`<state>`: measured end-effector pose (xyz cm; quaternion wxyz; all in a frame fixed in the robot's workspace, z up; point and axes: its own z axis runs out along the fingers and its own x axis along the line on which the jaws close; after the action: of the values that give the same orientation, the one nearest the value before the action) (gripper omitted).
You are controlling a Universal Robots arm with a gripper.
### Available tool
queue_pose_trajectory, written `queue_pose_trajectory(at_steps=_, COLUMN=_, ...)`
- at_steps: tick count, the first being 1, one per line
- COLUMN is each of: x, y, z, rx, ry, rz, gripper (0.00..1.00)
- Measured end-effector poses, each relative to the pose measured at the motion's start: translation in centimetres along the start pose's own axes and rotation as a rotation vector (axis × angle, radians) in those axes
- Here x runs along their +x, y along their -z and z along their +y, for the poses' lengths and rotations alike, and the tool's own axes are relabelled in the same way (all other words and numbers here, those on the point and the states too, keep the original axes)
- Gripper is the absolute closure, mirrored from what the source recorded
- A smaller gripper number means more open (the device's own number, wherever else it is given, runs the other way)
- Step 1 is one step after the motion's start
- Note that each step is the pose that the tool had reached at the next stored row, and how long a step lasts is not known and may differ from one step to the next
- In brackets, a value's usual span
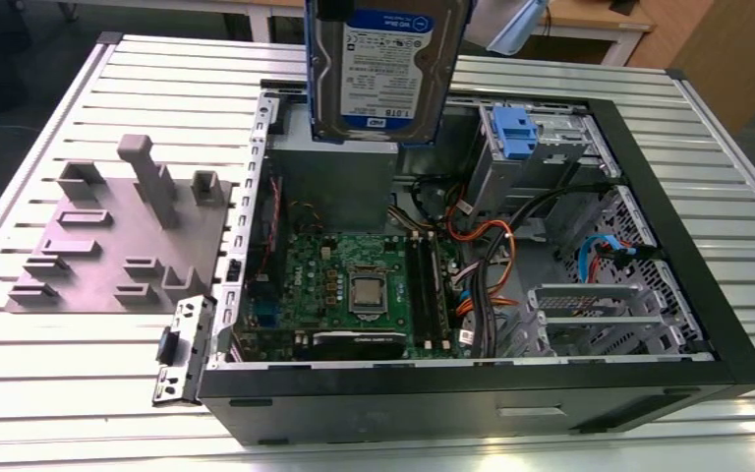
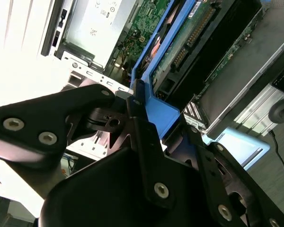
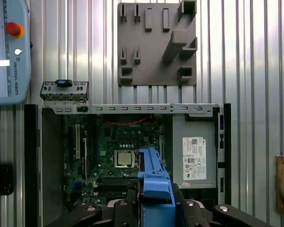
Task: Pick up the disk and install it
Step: 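Pick up the disk, then insert the disk into the insertion slot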
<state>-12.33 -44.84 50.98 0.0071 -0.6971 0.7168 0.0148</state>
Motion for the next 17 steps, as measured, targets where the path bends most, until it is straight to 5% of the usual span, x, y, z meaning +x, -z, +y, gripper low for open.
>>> queue_pose_trajectory(at_steps=8, x=0.46, y=0.01, z=-1.07, rx=0.0000, ry=0.000, rz=-0.0001, gripper=0.63)
queue_pose_trajectory(at_steps=17, x=0.46, y=0.01, z=-1.33, rx=0.0001, ry=0.000, rz=-0.0001, gripper=0.63)
